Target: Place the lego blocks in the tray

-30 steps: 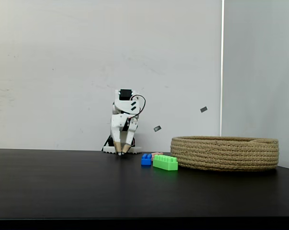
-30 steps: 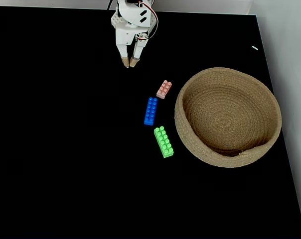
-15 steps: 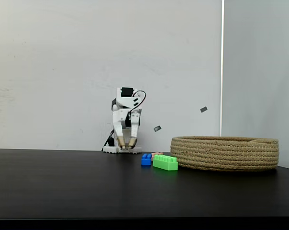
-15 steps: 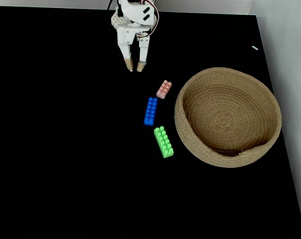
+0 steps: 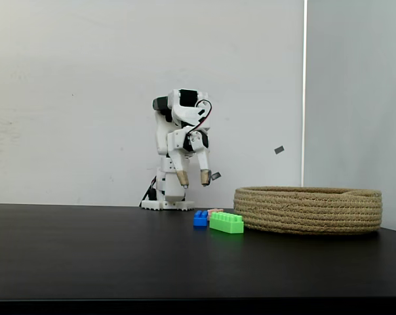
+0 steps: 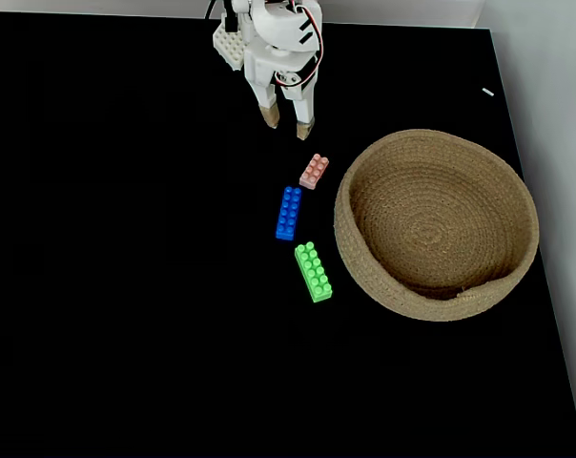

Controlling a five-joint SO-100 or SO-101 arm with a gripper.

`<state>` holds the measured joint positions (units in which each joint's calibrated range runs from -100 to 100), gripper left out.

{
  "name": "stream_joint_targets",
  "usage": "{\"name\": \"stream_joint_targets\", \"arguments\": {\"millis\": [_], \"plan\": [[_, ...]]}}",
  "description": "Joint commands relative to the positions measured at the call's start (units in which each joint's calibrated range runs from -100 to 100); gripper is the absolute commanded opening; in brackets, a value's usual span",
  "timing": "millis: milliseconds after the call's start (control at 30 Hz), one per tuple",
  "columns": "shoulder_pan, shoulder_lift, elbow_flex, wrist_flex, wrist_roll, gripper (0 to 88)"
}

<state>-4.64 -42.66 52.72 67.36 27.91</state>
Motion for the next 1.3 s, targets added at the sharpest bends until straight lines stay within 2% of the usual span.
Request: {"name": "stream_joint_targets", "arguments": {"millis": [0, 567, 1267], "plan": [[-0.30, 7.93, -8.62, -0.84, -0.63, 17.2], [-3.19, 24.43, -14.64, -7.92, -1.03, 21.8], [-6.98, 33.20, -15.37, -12.67, -3.08, 20.4]]}}
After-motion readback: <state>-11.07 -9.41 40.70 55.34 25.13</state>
